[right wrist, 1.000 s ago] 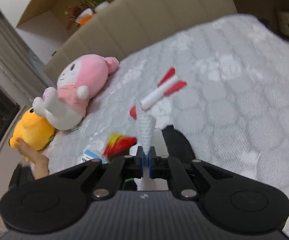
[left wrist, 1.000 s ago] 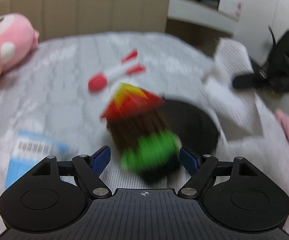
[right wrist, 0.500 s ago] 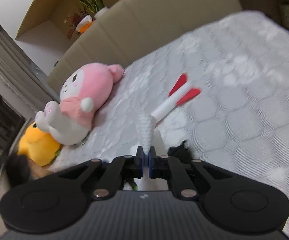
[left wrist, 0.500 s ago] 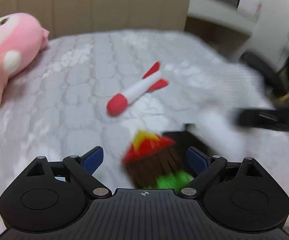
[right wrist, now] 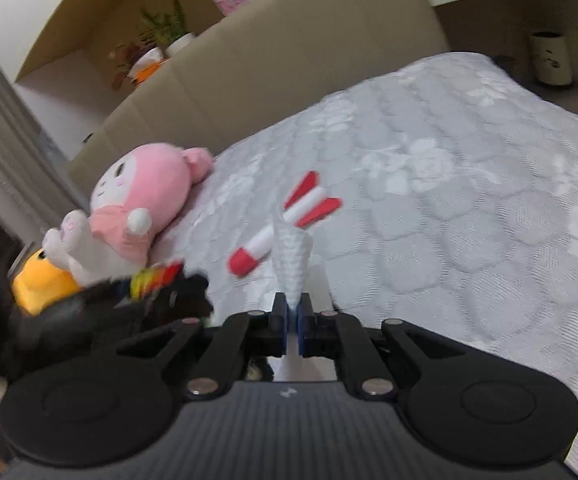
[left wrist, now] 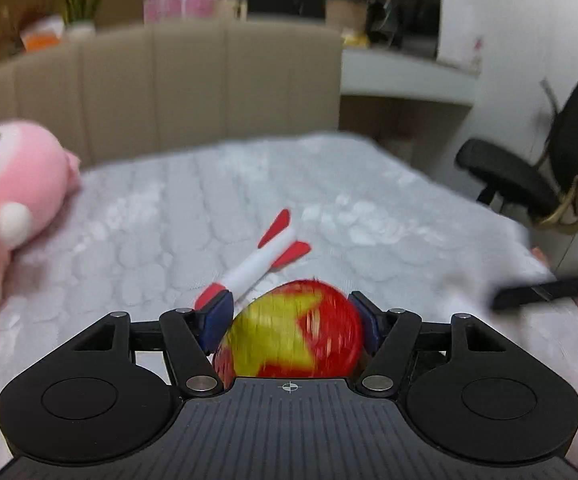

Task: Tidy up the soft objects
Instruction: 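Lift the knitted doll with the left tool away from the black container, then wipe the black container with the right tool while the left tool holds the doll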

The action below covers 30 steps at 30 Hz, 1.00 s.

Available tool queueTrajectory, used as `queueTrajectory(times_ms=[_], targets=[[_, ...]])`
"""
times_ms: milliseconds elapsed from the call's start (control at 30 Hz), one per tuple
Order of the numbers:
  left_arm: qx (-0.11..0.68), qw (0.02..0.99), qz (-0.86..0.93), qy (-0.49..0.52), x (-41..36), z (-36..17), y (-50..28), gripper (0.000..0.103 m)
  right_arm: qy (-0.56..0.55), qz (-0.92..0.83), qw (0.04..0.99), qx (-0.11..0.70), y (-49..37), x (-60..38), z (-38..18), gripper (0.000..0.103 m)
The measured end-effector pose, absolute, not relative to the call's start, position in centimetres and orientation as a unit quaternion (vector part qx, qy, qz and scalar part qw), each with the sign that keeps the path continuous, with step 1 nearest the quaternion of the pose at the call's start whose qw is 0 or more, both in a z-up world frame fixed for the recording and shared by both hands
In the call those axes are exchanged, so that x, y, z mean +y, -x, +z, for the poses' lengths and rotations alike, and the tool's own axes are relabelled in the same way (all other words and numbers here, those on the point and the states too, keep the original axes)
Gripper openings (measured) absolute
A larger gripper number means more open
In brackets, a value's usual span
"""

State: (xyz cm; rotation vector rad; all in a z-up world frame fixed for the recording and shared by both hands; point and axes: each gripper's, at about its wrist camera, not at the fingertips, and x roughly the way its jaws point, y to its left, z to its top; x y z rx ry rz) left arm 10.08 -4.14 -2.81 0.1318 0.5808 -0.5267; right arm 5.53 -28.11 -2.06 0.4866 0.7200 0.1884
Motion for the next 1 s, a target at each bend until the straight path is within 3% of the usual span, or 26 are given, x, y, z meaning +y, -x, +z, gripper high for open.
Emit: queueTrajectory(times_ms=[67, 167, 333, 433, 667, 900, 1000], targets=[[0.308, 0.916, -0.248, -0.069, -3.0, -4.6, -7.2, 0.064, -0.227, 0.108, 0.901, 0.353, -5.8, -26.9, -2.0, 0.005], [0.354, 0.906, -0.224, -0.065, -1.0, -6.7, -4.0, 0.067, -0.213, 0.139, 0.898, 0.360, -5.5, -24.8, -1.8, 0.005], [0.399, 0.891, -0.214, -0.032, 1.6, -6.4, -1.8, 0.083, -0.252, 0.234, 0.848, 0.403, -4.7, -20.8, -2.4, 0.005], [0.440, 0.869, -0.227, -0.007, 2.0, -6.6, -1.8, 0.086, -0.252, 0.271, 0.817, 0.442, -5.2, -18.0, -4.1, 0.005], [0.445, 0.863, -0.239, 0.000, 3.0, -7.0, -1.5, 0.089, -0.126, 0.209, 0.840, 0.485, -5.2, -16.2, -6.7, 0.006], [0.461, 0.853, -0.238, 0.047, 4.3, -6.9, -5.3, 0.093, -0.093, 0.208, 0.840, 0.492, -5.8, -16.4, -6.8, 0.006], [0.479, 0.844, -0.235, 0.057, 4.2, -8.1, -6.8, 0.093, -0.079, 0.208, 0.840, 0.494, -6.0, -16.5, -6.9, 0.019]])
